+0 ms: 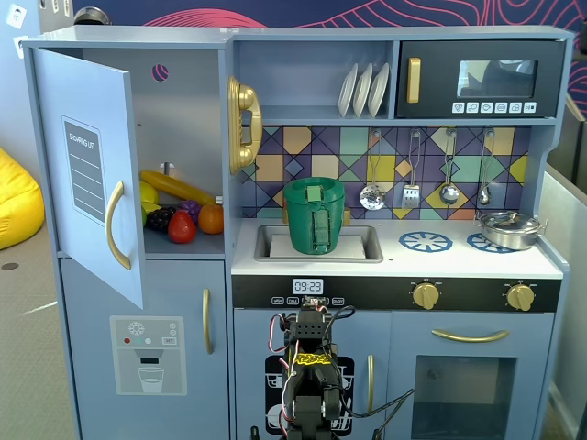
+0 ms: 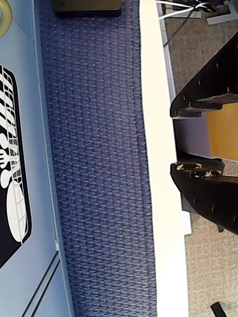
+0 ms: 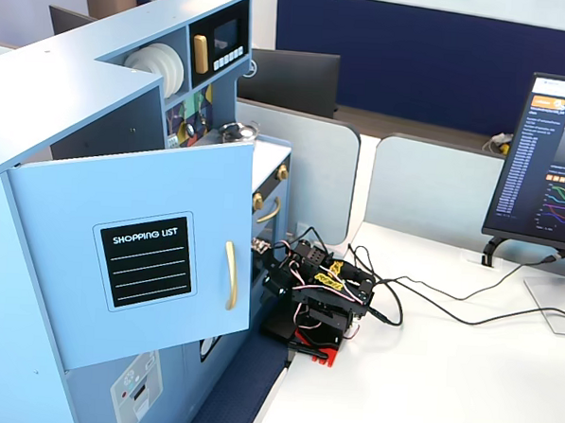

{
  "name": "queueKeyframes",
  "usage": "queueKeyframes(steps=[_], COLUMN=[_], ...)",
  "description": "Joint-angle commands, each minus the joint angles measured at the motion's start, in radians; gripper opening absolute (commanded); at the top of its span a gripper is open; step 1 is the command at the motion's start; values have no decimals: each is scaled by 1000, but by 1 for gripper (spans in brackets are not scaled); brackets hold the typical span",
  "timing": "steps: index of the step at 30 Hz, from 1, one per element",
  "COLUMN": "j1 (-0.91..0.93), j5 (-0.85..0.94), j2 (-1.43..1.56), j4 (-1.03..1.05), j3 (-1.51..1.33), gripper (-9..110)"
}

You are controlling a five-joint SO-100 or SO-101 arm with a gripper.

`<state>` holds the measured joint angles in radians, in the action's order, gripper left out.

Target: Close the left cabinet door

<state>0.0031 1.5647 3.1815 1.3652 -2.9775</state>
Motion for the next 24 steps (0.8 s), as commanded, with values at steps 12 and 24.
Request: queueKeyframes(steps=[12,24], j1=[103,-456], j5=[-54,-67], j2=[-2,-31], j4=[167,-405], j3=[-20,183], gripper=[0,0])
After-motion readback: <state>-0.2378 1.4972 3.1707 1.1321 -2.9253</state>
